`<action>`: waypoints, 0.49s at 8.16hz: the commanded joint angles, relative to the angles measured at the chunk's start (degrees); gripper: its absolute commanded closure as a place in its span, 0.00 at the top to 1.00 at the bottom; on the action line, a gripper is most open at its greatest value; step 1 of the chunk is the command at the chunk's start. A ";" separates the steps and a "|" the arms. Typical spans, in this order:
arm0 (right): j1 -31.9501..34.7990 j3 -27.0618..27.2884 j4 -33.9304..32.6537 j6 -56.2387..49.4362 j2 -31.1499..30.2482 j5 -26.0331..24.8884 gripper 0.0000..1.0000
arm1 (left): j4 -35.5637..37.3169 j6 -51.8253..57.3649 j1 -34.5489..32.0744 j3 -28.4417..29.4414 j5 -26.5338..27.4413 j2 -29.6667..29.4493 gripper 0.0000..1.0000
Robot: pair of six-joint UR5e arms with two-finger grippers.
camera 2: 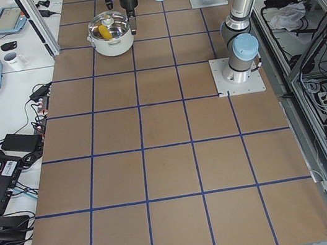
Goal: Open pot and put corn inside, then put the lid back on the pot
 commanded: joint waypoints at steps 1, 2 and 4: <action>0.00 0.00 0.00 0.00 0.00 0.20 1.00 | 0.01 0.02 0.00 0.00 -0.21 -0.03 1.00; 0.00 0.00 -0.09 -0.09 0.00 0.29 1.00 | 0.01 0.02 0.00 0.00 -0.21 -0.03 1.00; 0.00 0.00 -0.09 -0.26 0.00 0.20 1.00 | 0.09 0.02 0.00 0.00 -0.21 -0.03 1.00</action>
